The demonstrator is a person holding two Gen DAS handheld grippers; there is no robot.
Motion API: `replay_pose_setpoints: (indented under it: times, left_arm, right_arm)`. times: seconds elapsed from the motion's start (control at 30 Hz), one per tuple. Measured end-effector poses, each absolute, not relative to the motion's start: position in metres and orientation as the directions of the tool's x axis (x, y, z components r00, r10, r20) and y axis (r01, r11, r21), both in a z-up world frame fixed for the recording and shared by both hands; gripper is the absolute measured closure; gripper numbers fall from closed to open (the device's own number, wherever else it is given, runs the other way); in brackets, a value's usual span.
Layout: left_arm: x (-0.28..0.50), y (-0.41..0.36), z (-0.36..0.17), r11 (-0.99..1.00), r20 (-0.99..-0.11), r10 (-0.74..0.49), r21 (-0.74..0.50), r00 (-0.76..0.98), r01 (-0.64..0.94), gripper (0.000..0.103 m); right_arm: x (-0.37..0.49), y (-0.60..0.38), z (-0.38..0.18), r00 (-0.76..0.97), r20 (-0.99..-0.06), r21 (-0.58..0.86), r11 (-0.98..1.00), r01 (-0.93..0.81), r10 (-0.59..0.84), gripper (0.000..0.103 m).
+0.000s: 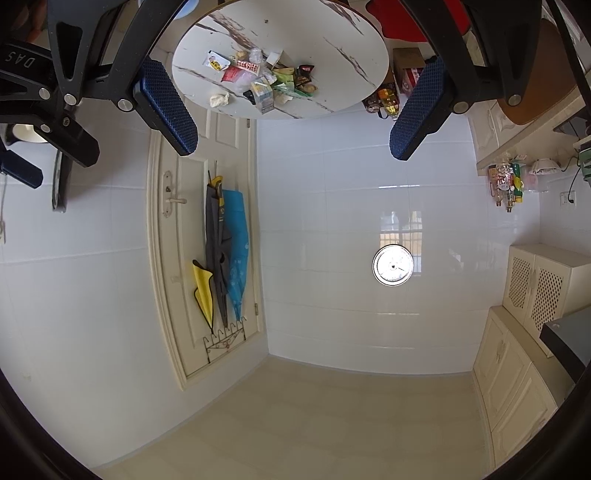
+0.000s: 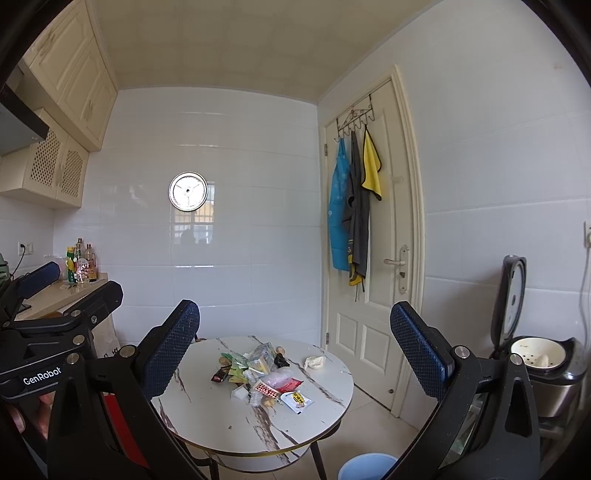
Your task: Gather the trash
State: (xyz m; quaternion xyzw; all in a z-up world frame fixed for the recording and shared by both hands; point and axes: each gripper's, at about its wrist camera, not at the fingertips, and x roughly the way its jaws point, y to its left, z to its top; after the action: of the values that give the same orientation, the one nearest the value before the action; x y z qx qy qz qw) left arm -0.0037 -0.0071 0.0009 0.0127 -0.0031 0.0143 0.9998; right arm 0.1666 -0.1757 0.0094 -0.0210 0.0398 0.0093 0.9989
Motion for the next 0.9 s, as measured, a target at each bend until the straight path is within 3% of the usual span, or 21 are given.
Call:
replay_pose_setpoints:
  times: [0.9]
  left_arm:
    - [-0.0034, -0.007, -0.0013, 0.999, 0.007, 0.026, 0.033, 1.0, -0.026, 0.001]
  right_arm:
    - [0.1658, -0.1714, 0.0067, 0.996, -0.084, -0.036, 0.999, -0.025, 0.022, 0.0]
